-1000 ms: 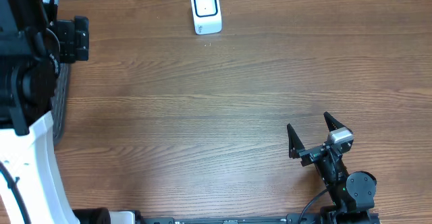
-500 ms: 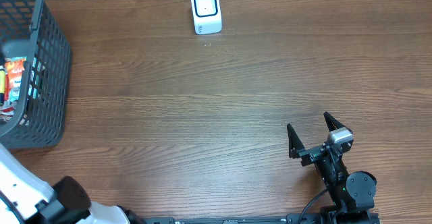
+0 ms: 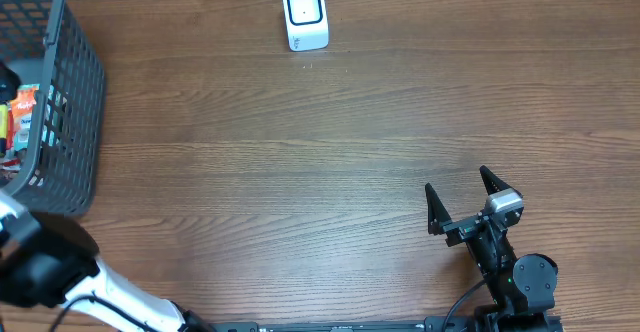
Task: Scan the item barcode
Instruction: 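Reach the left gripper into the grey basket and grasp items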
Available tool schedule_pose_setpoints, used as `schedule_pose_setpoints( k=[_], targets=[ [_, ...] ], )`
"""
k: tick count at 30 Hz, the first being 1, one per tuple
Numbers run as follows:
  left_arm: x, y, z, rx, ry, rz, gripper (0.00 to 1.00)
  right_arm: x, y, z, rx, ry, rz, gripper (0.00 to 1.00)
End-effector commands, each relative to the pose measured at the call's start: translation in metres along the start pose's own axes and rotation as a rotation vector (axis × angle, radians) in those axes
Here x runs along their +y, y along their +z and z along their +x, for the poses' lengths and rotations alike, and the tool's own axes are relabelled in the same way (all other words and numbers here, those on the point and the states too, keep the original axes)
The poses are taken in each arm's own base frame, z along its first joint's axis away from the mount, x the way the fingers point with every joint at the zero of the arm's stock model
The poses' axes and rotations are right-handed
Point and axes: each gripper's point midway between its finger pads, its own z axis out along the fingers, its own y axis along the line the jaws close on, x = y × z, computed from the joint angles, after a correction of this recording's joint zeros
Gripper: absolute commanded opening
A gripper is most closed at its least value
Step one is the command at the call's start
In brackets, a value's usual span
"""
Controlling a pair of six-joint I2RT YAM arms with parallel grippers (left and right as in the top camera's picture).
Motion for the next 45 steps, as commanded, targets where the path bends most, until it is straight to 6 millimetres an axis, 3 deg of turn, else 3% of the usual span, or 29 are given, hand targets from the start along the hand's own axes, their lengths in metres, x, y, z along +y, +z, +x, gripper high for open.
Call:
schedule_pose_setpoints(
  k=[1,6,12,25,28,35,40,45],
  targets=[
    [-0.002,0.031,0.001,0.027,0.066,0.052,0.99,-0.004,0.0,0.002,-0.003,0.007,0.017,1.0],
    [-0.005,0.077,0.012,0.092,0.09,0.114,1.0,-0.004,0.0,0.002,-0.003,0.007,0.017,1.0],
    [-0.008,0.117,0.026,0.155,0.082,0.146,1.0,-0.004,0.0,0.002,-0.003,0.007,0.017,1.0],
    [-0.032,0.173,0.063,0.306,0.092,0.207,1.0,-0.004,0.0,0.002,-0.003,0.007,0.017,1.0],
    [-0.035,0.178,0.068,0.326,0.095,0.213,0.97,-0.004,0.0,0.002,-0.003,0.007,0.017,1.0],
    [-0.032,0.176,0.076,0.363,0.092,0.2,0.46,-0.004,0.0,0.002,-0.003,0.007,0.017,1.0],
    [-0.026,0.168,0.074,0.36,0.055,0.186,0.38,-0.004,0.0,0.002,-0.003,0.007,0.017,1.0],
    [-0.019,0.141,0.05,0.278,0.03,0.15,0.37,-0.004,0.0,0.002,-0.003,0.007,0.017,1.0]
  ],
)
